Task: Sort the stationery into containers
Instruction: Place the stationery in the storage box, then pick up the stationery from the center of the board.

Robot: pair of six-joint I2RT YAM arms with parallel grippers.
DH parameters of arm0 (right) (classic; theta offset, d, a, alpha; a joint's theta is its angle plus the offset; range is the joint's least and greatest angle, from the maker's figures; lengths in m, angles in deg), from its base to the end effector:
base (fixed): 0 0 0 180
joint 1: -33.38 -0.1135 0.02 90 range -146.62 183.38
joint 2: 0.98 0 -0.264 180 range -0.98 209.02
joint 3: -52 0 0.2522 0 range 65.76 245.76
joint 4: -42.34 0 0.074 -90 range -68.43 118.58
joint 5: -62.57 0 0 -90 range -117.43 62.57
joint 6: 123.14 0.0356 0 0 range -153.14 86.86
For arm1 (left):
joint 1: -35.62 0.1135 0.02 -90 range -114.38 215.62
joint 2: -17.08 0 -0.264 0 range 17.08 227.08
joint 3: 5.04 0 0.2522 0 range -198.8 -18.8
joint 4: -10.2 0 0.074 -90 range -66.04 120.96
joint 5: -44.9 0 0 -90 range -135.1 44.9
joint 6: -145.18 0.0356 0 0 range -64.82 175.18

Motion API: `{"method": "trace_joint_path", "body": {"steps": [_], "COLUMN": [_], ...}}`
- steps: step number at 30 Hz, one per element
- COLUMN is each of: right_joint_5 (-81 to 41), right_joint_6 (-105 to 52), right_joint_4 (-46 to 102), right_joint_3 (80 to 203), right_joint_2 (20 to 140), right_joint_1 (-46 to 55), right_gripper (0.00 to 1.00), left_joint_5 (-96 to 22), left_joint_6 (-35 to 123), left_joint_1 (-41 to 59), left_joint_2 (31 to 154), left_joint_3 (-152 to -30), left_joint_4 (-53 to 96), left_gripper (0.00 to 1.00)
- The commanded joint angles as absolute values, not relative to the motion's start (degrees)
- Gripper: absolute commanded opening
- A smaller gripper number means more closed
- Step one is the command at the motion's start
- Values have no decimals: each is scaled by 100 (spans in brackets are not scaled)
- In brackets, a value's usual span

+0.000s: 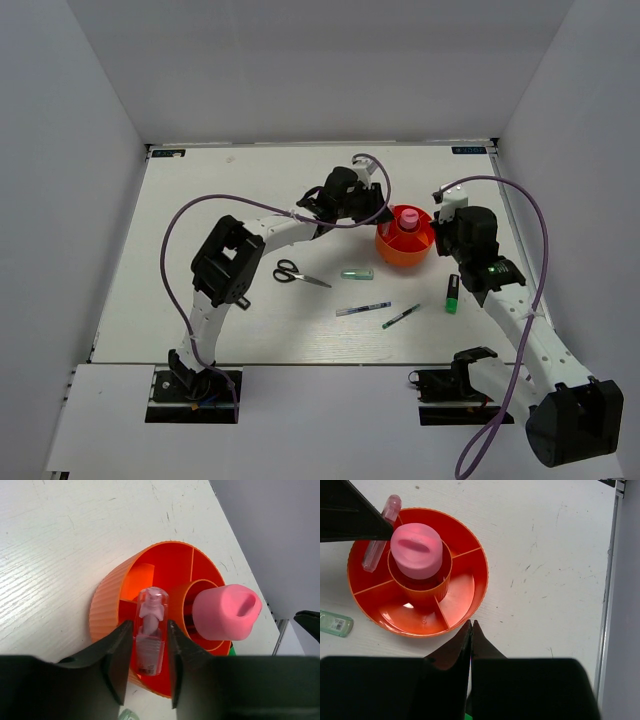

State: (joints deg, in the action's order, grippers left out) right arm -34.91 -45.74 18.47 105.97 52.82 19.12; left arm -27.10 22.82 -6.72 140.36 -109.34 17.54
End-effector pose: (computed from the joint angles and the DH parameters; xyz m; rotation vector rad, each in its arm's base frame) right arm 0.2108 0.0488 0.2834 -0.3778 1.9461 -0.1107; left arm 0.3622 -0.3449 0.2044 0.4052 2.1637 -1.1012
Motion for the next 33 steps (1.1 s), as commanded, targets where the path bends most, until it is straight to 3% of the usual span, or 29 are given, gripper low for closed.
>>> {"method": "trace_joint_path", "body": {"steps": [1,3,10,14,15,17,20,21,22,23,25,26,27,28,29,33], "right_joint_5": [-3428,-3402,-3349,-3279,-3244,-3121,-2367,-2165,-1423,-1181,-566,-380,-326,-239,-168,-150], "right_joint_6": [-4544,-4544,-4535,-4544,-4561,-4675,-5131,-5255,-5534,-5659,-5923,-5985,-6064,-6099,-6143,-6223], "right_joint_4": [1996,1987,1961,1952,1909,1900,1707,1602,1235,1084,698,643,608,555,590,703], "right_joint_3": [10531,10522,10540,10522,10514,10531,10557,10557,10610,10758,10830,10873,10865,10848,10813,10707], "right_joint_2": [5114,5158,5158,5158,5140,5149,5158,5167,5262,5289,5395,5439,5448,5430,5396,5316], "right_joint_1": [1940,1940,1984,2019,2019,2046,2081,2081,2081,2046,2046,2063,2055,2072,2063,2090], "right_gripper": [0,0,0,0,0,2,30,53,59,61,52,41,28,6,0,0], "left_joint_5": [-2831,-2831,-2848,-2918,-2954,-3024,-2815,-2691,-2386,-2339,-2251,-2286,-2286,-2295,-2295,-2112], "left_joint_6": [2450,2459,2503,2730,2801,3369,4345,4732,4953,5138,5754,5877,6096,6159,6264,6817], "left_joint_1": [-665,-691,-674,-648,-648,-656,-674,-674,-674,-691,-797,-893,-920,-1007,-1025,-1175], "left_joint_2": [13907,13916,13811,13146,13012,12618,11985,11834,11772,11780,11833,11850,11885,11973,12026,12263], "left_joint_3": [-11108,-11126,-11249,-10934,-10863,-10503,-9775,-9694,-9633,-9632,-9623,-9615,-9597,-9606,-9641,-9685], "left_joint_4": [1903,1921,1974,1895,1973,2271,3088,3264,3857,4055,4478,4618,4654,4654,4663,4611], "left_gripper": [47,54,59,39,22,8,4,9,31,42,57,58,58,59,59,60]}}
